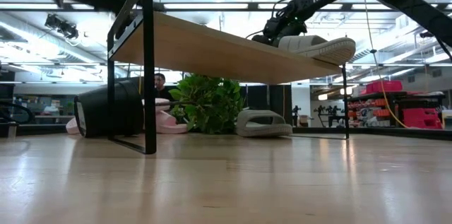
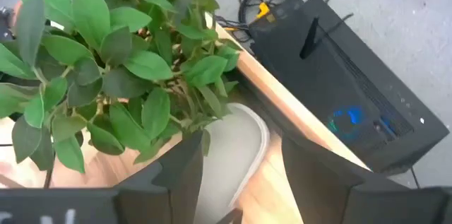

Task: Pick and place slides into the shelf
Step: Put the gray slides on the shelf

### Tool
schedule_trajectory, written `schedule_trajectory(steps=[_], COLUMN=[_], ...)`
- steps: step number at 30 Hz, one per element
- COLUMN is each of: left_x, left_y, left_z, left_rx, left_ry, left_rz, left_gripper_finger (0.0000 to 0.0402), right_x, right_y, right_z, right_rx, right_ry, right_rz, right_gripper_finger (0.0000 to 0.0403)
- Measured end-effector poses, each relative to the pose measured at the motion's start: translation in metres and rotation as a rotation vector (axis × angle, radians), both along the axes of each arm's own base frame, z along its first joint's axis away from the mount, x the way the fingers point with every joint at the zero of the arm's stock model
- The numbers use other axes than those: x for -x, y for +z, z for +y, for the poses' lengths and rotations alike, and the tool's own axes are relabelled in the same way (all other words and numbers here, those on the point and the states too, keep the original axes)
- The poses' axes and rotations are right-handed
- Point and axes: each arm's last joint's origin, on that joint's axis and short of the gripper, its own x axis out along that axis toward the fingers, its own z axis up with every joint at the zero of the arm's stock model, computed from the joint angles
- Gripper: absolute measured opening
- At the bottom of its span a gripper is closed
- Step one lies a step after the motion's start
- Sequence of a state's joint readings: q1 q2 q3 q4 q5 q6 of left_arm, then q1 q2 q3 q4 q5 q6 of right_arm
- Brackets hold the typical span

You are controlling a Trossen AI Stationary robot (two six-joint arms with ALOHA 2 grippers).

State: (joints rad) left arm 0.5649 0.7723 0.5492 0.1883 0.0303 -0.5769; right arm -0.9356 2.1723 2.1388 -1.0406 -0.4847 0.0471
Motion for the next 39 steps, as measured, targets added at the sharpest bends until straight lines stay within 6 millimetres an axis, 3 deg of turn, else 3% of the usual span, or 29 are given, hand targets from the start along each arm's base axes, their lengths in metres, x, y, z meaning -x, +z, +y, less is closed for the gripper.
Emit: schedule_trajectory(steps=[9, 14, 18, 27, 33, 39], left_x=[0.011, 0.019, 0.023, 0.022, 0.018, 0.017], left_y=[0.052, 0.067, 0.072, 0.065, 0.06, 0.058], left_z=[0.004, 0.007, 0.011, 0.028, 0.036, 0.037], left_rx=[-0.102, -0.136, -0.143, -0.101, -0.032, -0.003], left_ry=[0.033, 0.055, 0.061, 0.061, 0.079, 0.082], left_rz=[0.203, 0.227, 0.214, 0.244, 0.234, 0.225], left_gripper_finger=[0.0135, 0.0135, 0.0135, 0.0135, 0.0135, 0.0135], right_x=[0.006, -0.002, -0.012, -0.017, -0.018, -0.033], right_y=[0.004, 0.029, 0.027, -0.005, -0.059, -0.092], right_z=[0.002, -0.004, -0.012, -0.023, -0.029, -0.023], right_rx=[-0.072, -0.034, -0.076, -0.121, -0.21, -0.189], right_ry=[-0.038, -0.058, -0.123, -0.098, -0.014, 0.115], right_rz=[0.014, -0.071, -0.142, -0.082, 0.07, 0.159], right_gripper_finger=[0.0197, 0.0196, 0.0194, 0.0189, 0.019, 0.019])
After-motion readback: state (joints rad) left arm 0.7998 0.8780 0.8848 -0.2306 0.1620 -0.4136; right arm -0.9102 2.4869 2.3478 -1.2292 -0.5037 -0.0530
